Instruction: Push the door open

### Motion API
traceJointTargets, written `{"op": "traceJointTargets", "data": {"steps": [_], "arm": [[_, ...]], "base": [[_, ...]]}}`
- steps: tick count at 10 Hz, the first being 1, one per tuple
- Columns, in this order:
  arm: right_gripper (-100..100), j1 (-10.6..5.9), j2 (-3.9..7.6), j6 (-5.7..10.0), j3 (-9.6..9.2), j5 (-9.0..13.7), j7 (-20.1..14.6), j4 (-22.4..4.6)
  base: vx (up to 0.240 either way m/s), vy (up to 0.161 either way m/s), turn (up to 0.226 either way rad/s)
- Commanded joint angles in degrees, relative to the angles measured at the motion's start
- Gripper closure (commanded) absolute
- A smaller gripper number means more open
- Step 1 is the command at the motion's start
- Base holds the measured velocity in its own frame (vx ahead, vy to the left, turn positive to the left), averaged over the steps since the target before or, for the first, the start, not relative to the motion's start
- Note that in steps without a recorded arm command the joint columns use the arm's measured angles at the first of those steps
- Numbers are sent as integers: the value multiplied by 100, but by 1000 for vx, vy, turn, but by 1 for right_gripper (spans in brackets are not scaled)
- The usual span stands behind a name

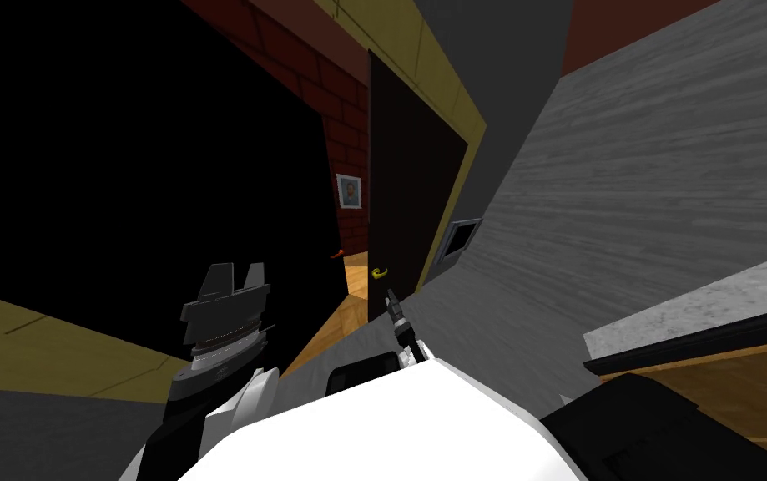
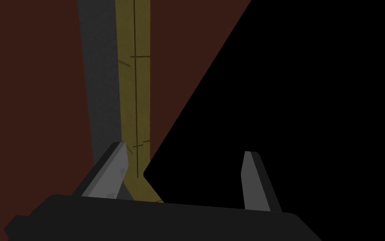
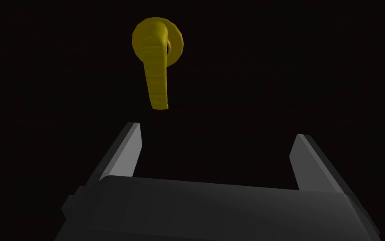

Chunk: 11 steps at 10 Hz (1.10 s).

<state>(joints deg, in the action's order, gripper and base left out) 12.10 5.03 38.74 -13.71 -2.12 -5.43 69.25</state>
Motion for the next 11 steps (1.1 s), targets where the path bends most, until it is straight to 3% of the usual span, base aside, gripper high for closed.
{"op": "traceJointTargets", "data": {"steps": [1,8,11], "arm": [[-100,-85,3,67,-44,-7,14,-242],[-100,-375,-7,328,-237,-46,73,-1179],[-100,-372,-21,349,-200,-36,92,-1181]], "base": [[75,-95,64],[86,-108,69],[121,9,19]]}}
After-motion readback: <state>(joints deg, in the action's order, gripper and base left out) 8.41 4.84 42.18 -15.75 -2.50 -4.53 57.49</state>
